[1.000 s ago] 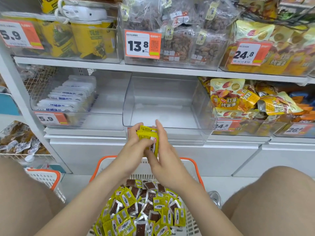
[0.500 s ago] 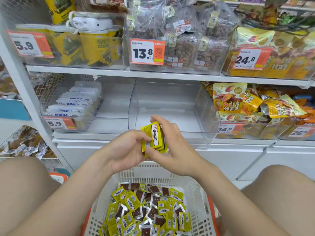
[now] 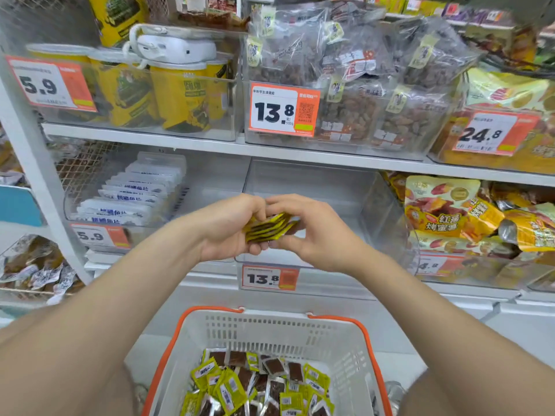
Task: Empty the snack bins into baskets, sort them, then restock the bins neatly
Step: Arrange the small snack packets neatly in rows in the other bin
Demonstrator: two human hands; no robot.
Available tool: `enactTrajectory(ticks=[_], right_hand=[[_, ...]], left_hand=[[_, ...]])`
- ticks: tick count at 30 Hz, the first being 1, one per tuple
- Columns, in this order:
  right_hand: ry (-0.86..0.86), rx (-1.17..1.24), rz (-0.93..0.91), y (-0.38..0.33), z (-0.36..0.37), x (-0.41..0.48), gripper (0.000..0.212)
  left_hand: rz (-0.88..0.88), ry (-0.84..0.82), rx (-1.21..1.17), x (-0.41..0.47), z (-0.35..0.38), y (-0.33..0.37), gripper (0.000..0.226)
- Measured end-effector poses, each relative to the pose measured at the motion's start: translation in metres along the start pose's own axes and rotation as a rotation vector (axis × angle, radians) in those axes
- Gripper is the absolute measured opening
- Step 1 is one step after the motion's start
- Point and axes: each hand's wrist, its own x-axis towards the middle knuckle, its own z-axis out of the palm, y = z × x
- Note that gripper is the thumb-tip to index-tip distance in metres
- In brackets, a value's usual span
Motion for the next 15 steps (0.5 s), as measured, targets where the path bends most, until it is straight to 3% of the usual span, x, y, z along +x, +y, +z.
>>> enactTrajectory(ticks=[2,6,7,9,12,15], right_hand=[[-0.03,-0.003,0.078,0.017,0.001,0.012,0.032],[-0.123,-0.163,0.229,0.065,0.003,0.039,0.016],[-0.156,-0.223,0.263,0.078,0.005,0.048,0.017],[-0.228,-0.385,0.327,0.1,0.013,0.069,0.022],[-0.317,-0.574,0.401,0.126,0.034,0.096,0.024],[-0.35,-0.578,0.429,0.143,0.055,0.11,0.039]], left_hand=[[0.019,0.15,0.104,0.011,-0.005,0.008,0.046],[0.163,0.819,0.845,0.03,-0.021,0.001,0.048],[0.191,0.904,0.962,0.034,-0.023,-0.004,0.039],[0.154,0.87,1.049,0.045,-0.026,-0.011,0.04],[-0.046,0.617,1.062,0.062,-0.034,-0.015,0.061],[-0.142,0.447,1.07,0.071,-0.038,-0.013,0.064]])
